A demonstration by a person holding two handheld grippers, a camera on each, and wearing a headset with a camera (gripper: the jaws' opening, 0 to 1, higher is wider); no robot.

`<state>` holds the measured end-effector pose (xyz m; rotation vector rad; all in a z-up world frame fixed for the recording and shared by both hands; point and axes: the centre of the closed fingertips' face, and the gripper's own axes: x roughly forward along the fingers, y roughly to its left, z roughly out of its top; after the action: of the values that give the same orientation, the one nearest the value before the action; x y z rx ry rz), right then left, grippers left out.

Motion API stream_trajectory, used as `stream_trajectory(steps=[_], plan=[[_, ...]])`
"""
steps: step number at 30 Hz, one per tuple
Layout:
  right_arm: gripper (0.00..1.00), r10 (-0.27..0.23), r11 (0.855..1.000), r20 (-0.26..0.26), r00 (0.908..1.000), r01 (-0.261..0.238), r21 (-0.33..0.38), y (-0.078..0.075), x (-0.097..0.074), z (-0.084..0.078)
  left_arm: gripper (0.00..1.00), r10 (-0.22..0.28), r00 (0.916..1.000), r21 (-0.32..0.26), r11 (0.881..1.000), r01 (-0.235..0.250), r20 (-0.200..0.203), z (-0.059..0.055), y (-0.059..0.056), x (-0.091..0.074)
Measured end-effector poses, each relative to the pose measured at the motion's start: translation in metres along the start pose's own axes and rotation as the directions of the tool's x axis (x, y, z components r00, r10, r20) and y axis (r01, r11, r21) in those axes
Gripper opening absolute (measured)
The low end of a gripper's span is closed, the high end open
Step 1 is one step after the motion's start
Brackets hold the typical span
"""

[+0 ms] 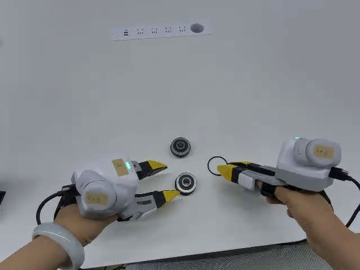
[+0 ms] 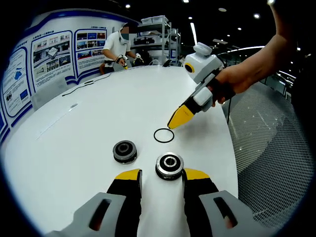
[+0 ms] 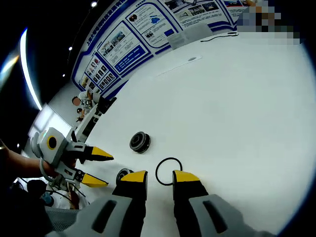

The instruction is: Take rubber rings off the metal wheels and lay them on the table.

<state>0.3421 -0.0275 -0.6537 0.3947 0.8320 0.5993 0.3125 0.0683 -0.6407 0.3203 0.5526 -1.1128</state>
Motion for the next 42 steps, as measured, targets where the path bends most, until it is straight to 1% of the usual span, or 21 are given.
stream_trajectory(steps=[9, 14, 23, 30, 34, 36, 42], plan=[[0.19, 0.055, 0.998, -0.021, 0.9983, -0.054, 0.017, 0.019, 0.008, -0.004, 0.27, -0.029, 0.9996, 0.023, 0.999, 0.029, 0.006, 0.009, -0.007, 0.009], [0.18, 0.071, 0.997, -0.033, 0.9969, -0.070, 0.019, 0.025, 0.011, -0.008, 0.24, -0.044, 0.9990, 0.037, 0.998, 0.044, 0.000, 0.011, -0.010, 0.014], [0.17, 0.093, 0.995, -0.047, 0.9945, -0.091, 0.037, 0.032, 0.014, -0.014, 0.19, -0.059, 0.9980, 0.059, 0.996, 0.061, -0.022, 0.010, -0.012, 0.021], [0.16, 0.102, 0.994, -0.052, 0.9934, -0.100, 0.045, 0.035, 0.016, -0.017, 0.18, -0.070, 0.9970, 0.067, 0.995, 0.072, -0.035, 0.007, -0.013, 0.025], [0.16, 0.106, 0.993, -0.056, 0.9928, -0.103, 0.051, 0.036, 0.017, -0.020, 0.16, -0.070, 0.9959, 0.076, 0.994, 0.074, -0.057, 0.003, -0.014, 0.028], [0.16, 0.109, 0.993, -0.056, 0.9925, -0.106, 0.053, 0.037, 0.018, -0.021, 0.14, -0.074, 0.9955, 0.073, 0.994, 0.078, -0.060, 0.003, -0.015, 0.028], [0.16, 0.123, 0.990, -0.064, 0.9903, -0.119, 0.069, 0.041, 0.020, -0.024, 0.14, -0.076, 0.9954, 0.079, 0.994, 0.080, -0.058, 0.004, -0.014, 0.029]])
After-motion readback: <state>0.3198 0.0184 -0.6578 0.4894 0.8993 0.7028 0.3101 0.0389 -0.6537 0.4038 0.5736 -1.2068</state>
